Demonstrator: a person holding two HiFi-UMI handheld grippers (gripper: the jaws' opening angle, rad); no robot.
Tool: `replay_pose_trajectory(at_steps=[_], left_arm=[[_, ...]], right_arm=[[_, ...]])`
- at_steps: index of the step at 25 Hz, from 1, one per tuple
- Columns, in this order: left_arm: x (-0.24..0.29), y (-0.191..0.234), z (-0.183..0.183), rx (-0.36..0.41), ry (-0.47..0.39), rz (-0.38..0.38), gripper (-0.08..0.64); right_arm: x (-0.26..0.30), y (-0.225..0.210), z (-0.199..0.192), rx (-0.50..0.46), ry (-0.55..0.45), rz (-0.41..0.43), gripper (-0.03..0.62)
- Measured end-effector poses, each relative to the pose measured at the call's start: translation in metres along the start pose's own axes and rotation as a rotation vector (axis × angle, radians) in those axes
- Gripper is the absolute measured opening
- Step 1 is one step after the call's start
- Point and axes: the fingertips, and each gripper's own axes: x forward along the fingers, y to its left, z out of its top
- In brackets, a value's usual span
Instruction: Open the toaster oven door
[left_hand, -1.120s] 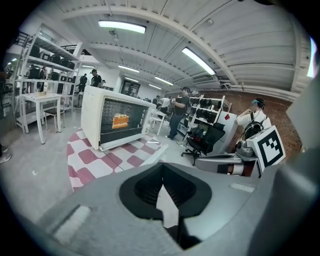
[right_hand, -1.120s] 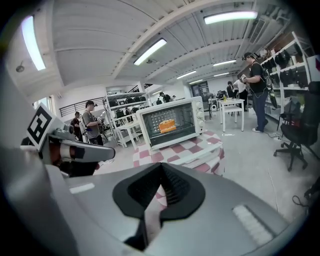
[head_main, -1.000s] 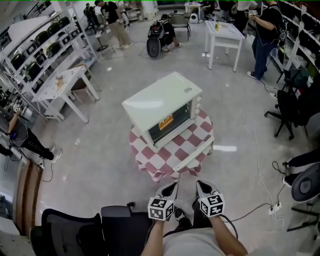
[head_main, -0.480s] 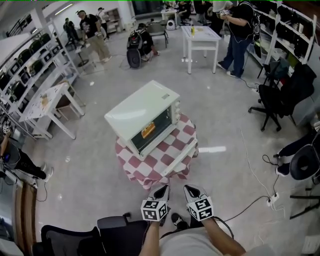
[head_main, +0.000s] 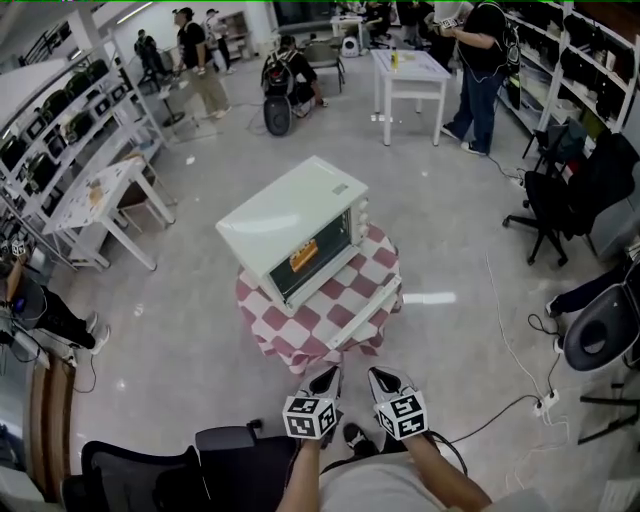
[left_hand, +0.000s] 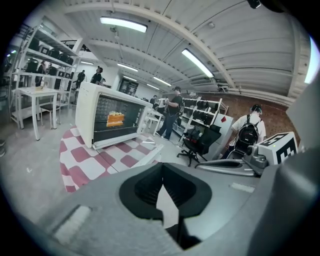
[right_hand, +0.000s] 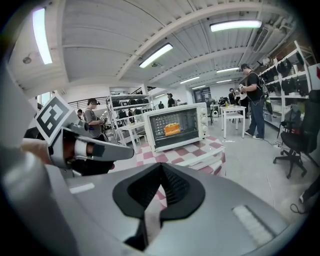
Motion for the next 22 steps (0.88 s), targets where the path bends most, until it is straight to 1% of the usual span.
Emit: replay_pose_trajectory(at_steps=[2, 5, 10, 16, 22], left_arm=[[-0.002, 0.002, 0.001, 0.005, -0.005, 0.010, 0.002], [-0.008, 0.007, 0.002, -0.009, -0.018, 0.024, 0.002], [-0.016, 0.019, 0.004, -0.034, -0.039, 0.043, 0.002], [-0.021, 0.019, 0.004, -0.038, -0.026, 0.013, 0.002], [-0.026, 0.024, 0.004, -0.047, -0.043, 0.032, 0.002]], right_arm=[[0.001, -0.001, 0.001, 0.000, -0.001, -0.001, -0.002], [0.004, 0.001, 0.002, 0.005, 0.001, 0.009, -0.002], [0.010, 0.015, 0.003, -0.023, 0.006, 0.034, -0.002], [0.015, 0.025, 0.008, -0.021, 0.003, 0.057, -0.002], [0.017, 0.034, 0.005, -0.035, 0.008, 0.084, -0.002]])
